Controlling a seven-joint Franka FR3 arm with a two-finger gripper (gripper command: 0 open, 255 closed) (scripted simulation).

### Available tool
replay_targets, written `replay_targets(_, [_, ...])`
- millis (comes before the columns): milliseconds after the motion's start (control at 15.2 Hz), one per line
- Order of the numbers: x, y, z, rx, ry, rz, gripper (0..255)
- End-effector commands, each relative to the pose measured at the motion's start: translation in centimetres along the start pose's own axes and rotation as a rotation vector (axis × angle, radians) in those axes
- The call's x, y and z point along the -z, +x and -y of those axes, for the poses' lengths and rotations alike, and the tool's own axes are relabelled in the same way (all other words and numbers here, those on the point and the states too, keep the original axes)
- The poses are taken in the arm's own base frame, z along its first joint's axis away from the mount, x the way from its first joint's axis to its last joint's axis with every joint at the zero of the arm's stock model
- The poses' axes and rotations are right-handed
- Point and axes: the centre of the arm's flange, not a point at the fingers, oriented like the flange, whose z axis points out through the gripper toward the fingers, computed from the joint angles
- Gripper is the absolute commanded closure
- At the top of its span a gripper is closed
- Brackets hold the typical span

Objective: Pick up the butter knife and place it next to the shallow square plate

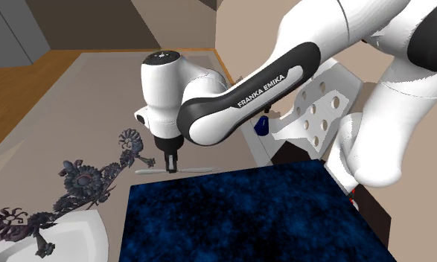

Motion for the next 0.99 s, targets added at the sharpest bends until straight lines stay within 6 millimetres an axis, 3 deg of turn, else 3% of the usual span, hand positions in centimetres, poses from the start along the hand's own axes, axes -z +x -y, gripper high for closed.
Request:
replay_targets(0, [-1.05,-0.06,0.03,0.000,0.000,0.000,255])
replay_targets(594, [-1.58,-0.08,0.03,0.000,0.000,0.000,255])
replay_targets(660, [-1.58,-0.08,0.04,0.000,0.000,0.000,0])
replay_targets(924, [-1.58,-0.08,0.03,0.000,0.000,0.000,0])
